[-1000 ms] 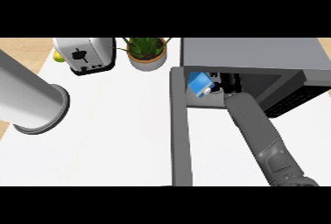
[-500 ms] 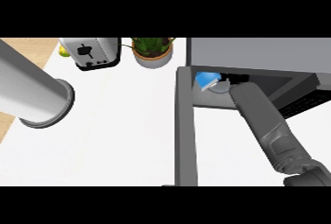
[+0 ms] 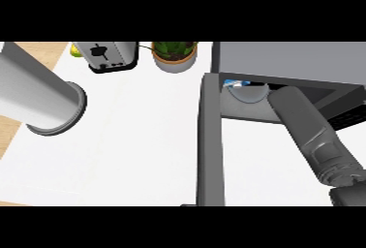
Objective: Pick up the milk, place it into the microwave and close the microwave
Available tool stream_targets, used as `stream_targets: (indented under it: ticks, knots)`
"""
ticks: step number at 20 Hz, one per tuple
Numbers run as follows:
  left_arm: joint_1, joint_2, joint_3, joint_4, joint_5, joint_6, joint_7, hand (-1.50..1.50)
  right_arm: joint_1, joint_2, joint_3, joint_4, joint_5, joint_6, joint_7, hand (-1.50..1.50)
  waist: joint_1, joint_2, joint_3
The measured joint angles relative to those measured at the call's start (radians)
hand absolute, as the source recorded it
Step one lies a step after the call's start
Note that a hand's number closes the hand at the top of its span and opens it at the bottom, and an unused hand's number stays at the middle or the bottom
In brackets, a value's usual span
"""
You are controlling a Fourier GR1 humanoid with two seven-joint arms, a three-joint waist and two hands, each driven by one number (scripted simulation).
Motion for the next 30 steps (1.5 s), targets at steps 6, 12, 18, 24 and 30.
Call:
stream_targets:
  ticks: [6, 12, 18, 24, 30]
  knots:
    - [-0.03, 0.004, -0.011, 0.01, -0.031, 0.007, -0.005, -1.5, -0.007, -0.067, 0.01, 0.092, 0.035, -0.131, 0.127, -1.5, 0.015, 0.01, -0.004]
    - [-0.057, 0.022, -0.011, 0.03, -0.07, 0.01, -0.01, -1.5, -0.022, -0.065, 0.03, 0.095, 0.059, -0.14, 0.125, -1.5, 0.018, 0.006, -0.002]
    - [-0.071, 0.02, -0.053, 0.051, -0.103, -0.023, -0.015, -1.5, -0.033, -0.039, 0.024, 0.076, 0.054, -0.088, 0.068, -1.5, 0.02, 0.009, 0.0]
    - [-0.074, 0.012, -0.095, 0.068, -0.113, -0.064, -0.024, -1.5, -0.036, -0.021, -0.014, 0.062, 0.013, 0.032, 0.011, -1.5, 0.015, 0.005, 0.003]
    - [-0.081, 0.005, -0.145, 0.072, -0.112, -0.1, -0.023, -1.5, -0.027, -0.002, -0.082, 0.044, -0.059, 0.166, -0.053, -1.5, -0.003, -0.003, 0.001]
